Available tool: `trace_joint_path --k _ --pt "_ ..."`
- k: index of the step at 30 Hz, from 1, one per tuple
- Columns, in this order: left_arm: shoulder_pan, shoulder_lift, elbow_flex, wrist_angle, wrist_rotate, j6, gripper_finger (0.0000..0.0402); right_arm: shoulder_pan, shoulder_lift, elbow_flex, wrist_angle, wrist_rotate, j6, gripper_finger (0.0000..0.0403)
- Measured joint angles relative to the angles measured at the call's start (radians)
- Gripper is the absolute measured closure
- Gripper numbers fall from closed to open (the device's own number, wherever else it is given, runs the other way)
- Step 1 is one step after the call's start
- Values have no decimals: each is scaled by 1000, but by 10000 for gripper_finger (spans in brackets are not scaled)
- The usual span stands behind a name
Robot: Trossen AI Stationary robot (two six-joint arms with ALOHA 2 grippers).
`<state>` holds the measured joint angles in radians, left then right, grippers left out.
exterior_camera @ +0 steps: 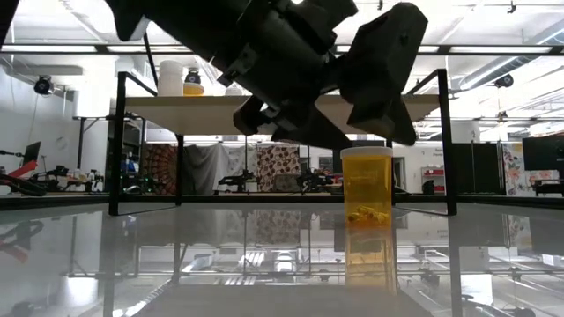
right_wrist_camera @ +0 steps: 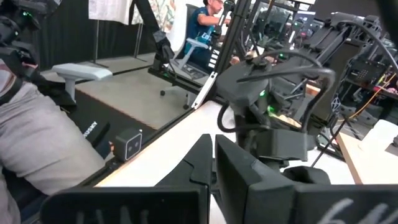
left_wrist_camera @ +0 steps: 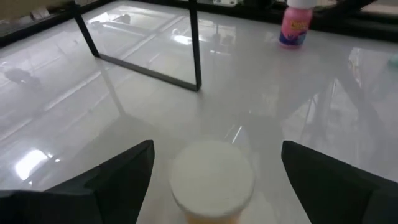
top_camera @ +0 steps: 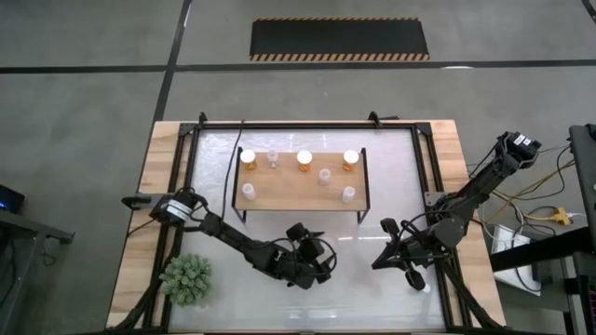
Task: Pick and place medicine bottles onto shelf by color
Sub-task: Put the orange pill bottle on the shelf
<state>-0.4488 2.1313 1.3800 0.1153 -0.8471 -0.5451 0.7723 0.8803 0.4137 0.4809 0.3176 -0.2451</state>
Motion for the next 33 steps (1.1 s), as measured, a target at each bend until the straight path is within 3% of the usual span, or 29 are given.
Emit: trace_joint_path --k 33 --pt "11 0 -62 9 6 -97 68 0 0 0 -4 0 2 390"
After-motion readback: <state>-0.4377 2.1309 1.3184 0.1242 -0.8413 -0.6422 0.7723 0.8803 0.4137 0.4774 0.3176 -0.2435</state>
